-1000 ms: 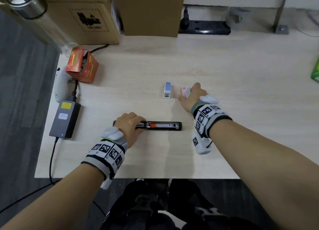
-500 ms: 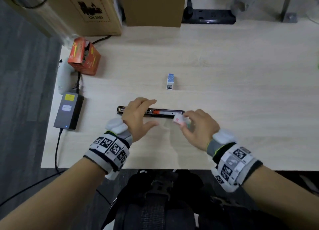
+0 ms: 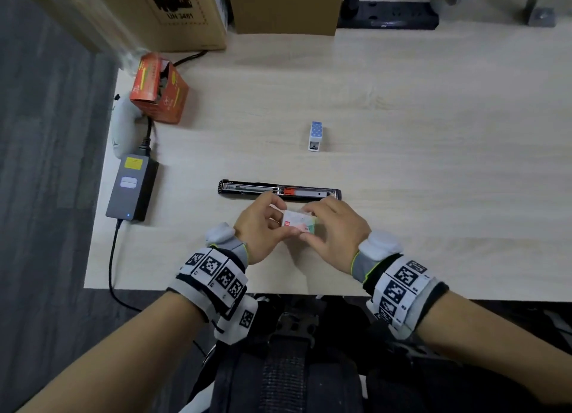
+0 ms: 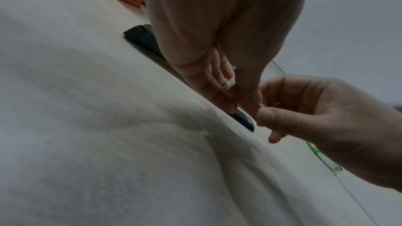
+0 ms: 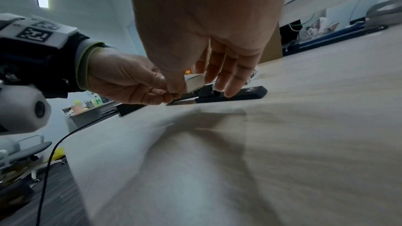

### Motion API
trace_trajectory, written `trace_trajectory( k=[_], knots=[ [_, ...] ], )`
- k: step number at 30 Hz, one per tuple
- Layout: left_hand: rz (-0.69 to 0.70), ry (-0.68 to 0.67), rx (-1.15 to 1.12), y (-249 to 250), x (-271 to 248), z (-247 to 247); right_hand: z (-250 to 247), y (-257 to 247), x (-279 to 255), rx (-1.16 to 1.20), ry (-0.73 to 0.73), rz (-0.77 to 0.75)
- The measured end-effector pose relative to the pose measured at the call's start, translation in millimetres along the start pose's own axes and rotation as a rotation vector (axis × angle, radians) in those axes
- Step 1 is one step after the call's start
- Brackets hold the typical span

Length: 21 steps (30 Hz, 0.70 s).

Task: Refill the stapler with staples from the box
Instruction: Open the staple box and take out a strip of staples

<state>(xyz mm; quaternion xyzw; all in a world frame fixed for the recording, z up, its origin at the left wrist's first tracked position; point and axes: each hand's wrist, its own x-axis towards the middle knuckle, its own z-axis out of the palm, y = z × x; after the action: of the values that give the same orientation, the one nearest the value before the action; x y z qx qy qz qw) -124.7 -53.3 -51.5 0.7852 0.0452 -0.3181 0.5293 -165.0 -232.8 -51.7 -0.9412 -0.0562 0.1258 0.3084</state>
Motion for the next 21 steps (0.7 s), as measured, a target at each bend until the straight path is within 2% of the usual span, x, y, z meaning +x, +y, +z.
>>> trace_trajectory(
  k=[5,15,18,21],
  knots=[
    [-0.019,0.035,-0.079,-5,-1,-7,9,9,-1,0.029,-0.017,0.063],
    [-0.071,0.115,-0.193,-13,-3,-11,15,6,4,0.082,-0.013,0.082],
    [-0.087,0.116,-0.144,-17,-2,-16,14,9,4,0.067,-0.016,0.078],
    [-0.078,0.109,0.003,-22,-1,-22,14,15,3,0.043,-0.020,0.080]
  ],
)
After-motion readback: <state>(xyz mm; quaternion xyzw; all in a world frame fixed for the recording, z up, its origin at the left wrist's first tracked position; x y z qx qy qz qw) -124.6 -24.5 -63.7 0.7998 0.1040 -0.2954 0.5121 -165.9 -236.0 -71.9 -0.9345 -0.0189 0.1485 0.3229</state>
